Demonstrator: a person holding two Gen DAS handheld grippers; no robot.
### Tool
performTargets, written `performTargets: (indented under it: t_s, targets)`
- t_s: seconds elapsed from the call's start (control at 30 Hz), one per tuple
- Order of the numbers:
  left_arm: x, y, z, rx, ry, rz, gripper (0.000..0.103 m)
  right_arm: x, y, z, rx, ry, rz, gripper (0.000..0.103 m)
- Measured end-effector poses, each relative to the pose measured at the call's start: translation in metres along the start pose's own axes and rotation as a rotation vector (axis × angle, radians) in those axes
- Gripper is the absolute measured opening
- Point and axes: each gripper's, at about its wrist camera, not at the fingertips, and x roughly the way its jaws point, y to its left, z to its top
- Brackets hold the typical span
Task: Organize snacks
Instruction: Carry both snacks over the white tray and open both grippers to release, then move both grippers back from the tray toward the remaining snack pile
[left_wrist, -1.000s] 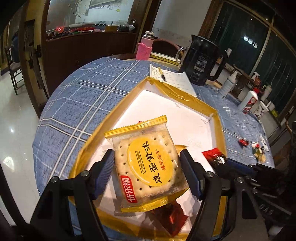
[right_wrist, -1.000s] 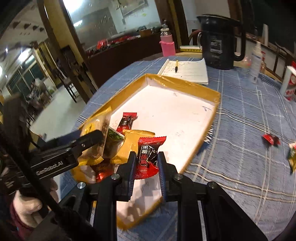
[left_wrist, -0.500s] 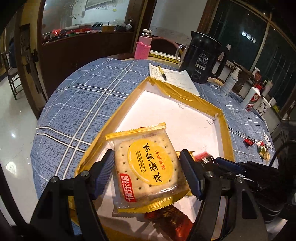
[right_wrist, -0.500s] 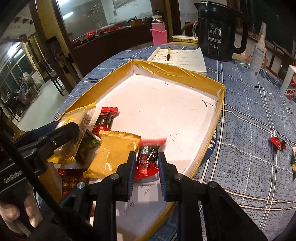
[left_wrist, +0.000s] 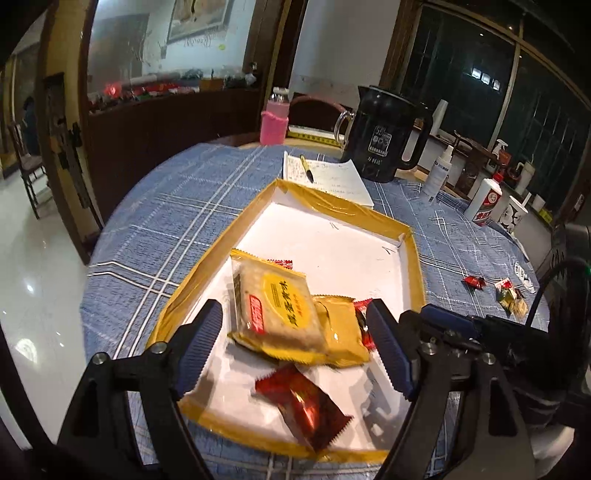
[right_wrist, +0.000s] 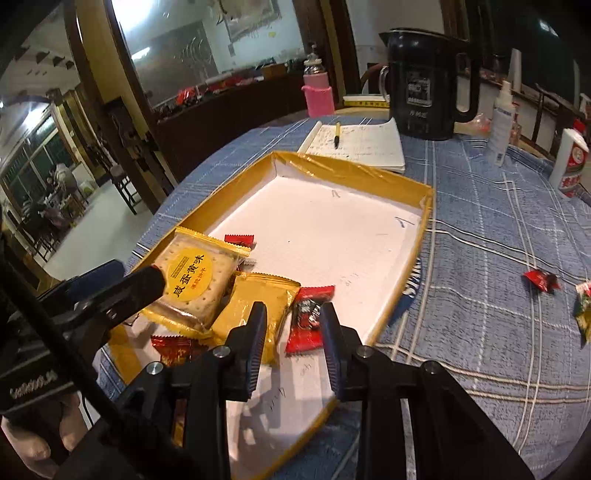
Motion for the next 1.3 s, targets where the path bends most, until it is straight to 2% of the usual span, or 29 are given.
performTargets:
  t_s: [0.27,0.47,0.77,1.07,1.3]
  targets:
    - [-0.041,-0.046,-0.023,0.106,-0.088,0.104,0.081,-0.034,-0.031,-0.017,0.079,-0.047,-0.013,0.031]
    - [-0.055,-0.081,-0.031,0.19,-0.124,0.139,0.081,-0.056,-0.058,-0.036,0.13,-0.064,-0.026,0.031]
    - [-0.058,-0.128,-0.038,0.265,-0.123,0.12,0.081,-0.089,-0.112,-0.06,0.215,-0.104,-0.062,0.033]
    - [-0.044,-0.168,-0.044,0.323,-0.093,0.091,0.081,-0.11,-0.179,-0.082,0.324,-0.127,-0.122,0.033]
    - [-0.031,-0.185,-0.039,0.335,-0.054,0.005,0.081,-0.133,-0.242,-0.092,0.422,-0.155,-0.205,0.033]
